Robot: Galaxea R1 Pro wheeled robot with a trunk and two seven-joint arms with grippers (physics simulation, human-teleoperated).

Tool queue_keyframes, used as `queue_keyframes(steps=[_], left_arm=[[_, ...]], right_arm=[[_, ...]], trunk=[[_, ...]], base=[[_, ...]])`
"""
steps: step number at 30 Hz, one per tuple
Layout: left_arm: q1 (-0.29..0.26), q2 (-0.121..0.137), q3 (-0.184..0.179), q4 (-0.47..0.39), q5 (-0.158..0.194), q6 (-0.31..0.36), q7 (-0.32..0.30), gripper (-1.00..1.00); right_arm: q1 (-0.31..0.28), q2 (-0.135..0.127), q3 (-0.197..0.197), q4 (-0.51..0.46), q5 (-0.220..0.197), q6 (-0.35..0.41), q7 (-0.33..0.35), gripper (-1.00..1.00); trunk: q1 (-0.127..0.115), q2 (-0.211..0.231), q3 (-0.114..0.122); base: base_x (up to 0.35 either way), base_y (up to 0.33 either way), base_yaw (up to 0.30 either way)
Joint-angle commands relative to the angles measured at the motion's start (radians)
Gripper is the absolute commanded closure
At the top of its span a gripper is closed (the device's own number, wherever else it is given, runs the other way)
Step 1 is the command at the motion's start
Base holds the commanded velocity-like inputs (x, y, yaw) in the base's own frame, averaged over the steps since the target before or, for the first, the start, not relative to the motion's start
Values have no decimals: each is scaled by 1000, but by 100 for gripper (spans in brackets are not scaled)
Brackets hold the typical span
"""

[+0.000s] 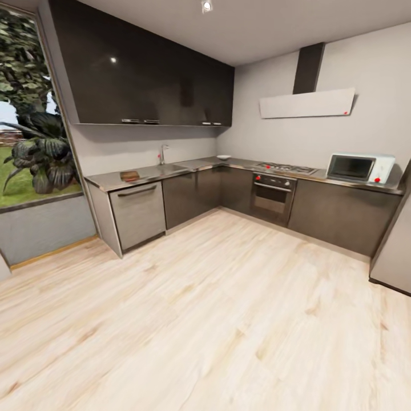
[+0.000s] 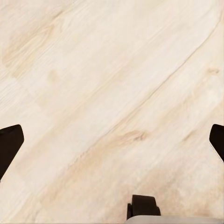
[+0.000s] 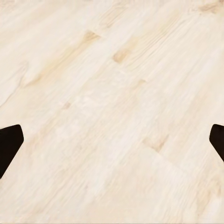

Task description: In the kitchen, take the Vidalia onion out of the sink, dice it on the chopping board with the paring knife, put the diced onion into the bowl on the countertop, then place both the paring knife and the chopping board into the sink.

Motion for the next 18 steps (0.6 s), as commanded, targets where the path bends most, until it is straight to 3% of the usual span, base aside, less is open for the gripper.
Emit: queue_keyframes(steps=[1, 18], left_arm=[[0, 0, 1, -1, 0, -2, 0, -100], [0, 0, 0, -1, 0, -2, 0, -100]], right_arm=[[0, 0, 0, 0, 0, -2, -3, -100], [0, 0, -1, 0, 0, -2, -3, -100]], trunk=[[1, 0, -1], [1, 0, -1]], base=[[324, 0, 0], [324, 0, 0]])
